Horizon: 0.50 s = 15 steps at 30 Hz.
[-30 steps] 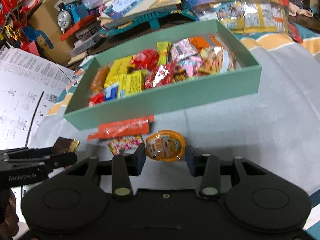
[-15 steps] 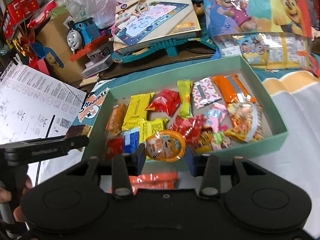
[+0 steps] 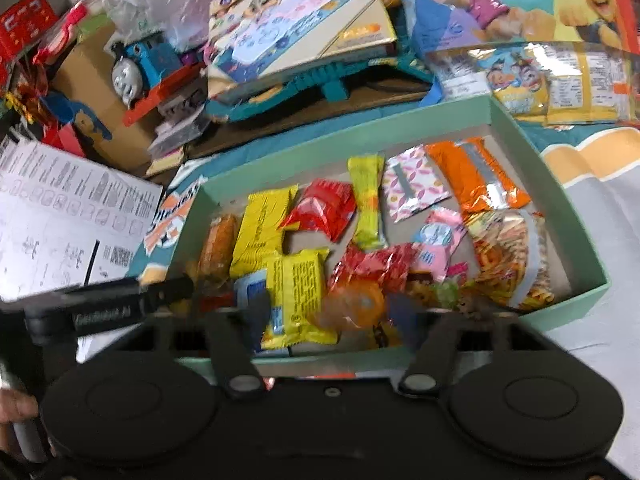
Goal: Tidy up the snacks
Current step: 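Lower both candies into the green tray and open both tools, then move both tools back down to the orange wrapper and floral candy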
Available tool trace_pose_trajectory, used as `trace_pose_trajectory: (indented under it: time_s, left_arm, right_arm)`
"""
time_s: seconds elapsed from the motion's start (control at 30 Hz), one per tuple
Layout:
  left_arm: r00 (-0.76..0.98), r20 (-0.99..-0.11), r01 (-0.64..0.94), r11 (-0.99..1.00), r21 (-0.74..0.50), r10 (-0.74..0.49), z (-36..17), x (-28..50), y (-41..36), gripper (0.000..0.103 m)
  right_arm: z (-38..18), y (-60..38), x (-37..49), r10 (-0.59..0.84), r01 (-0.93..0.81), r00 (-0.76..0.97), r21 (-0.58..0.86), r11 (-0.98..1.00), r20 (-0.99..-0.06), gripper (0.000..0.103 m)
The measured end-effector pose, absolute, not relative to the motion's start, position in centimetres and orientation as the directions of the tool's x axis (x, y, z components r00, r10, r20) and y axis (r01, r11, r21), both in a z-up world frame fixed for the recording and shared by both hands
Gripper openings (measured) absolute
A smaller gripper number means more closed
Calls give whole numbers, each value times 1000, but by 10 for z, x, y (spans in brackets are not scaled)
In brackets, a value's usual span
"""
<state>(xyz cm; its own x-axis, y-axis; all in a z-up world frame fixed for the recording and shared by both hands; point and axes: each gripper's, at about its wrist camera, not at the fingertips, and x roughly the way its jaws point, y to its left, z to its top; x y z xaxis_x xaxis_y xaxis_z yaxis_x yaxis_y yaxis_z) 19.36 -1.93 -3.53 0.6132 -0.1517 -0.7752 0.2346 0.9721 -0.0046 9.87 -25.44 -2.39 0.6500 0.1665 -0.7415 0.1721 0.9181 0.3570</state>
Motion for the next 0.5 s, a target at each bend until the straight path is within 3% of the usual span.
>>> trace_pose_trajectory:
  time_s: [0.1,0.17,0.5]
  left_arm:
    - [622,-770,234,972,10,-142,-34,186,-19,103]
    - [617,-773,234,972,-1,-149,-34,180,-19,103]
    - [612,-772,248,969,-17,-171,-27,151,-18,103]
  right_arm:
    - [-20,-258,92,155,177,666,356,917,-730,87]
    - [-18,-260,87,146,186,675,358,915,-723,95]
    - [-13,-260,64,132,194,689,356,914,-713,102]
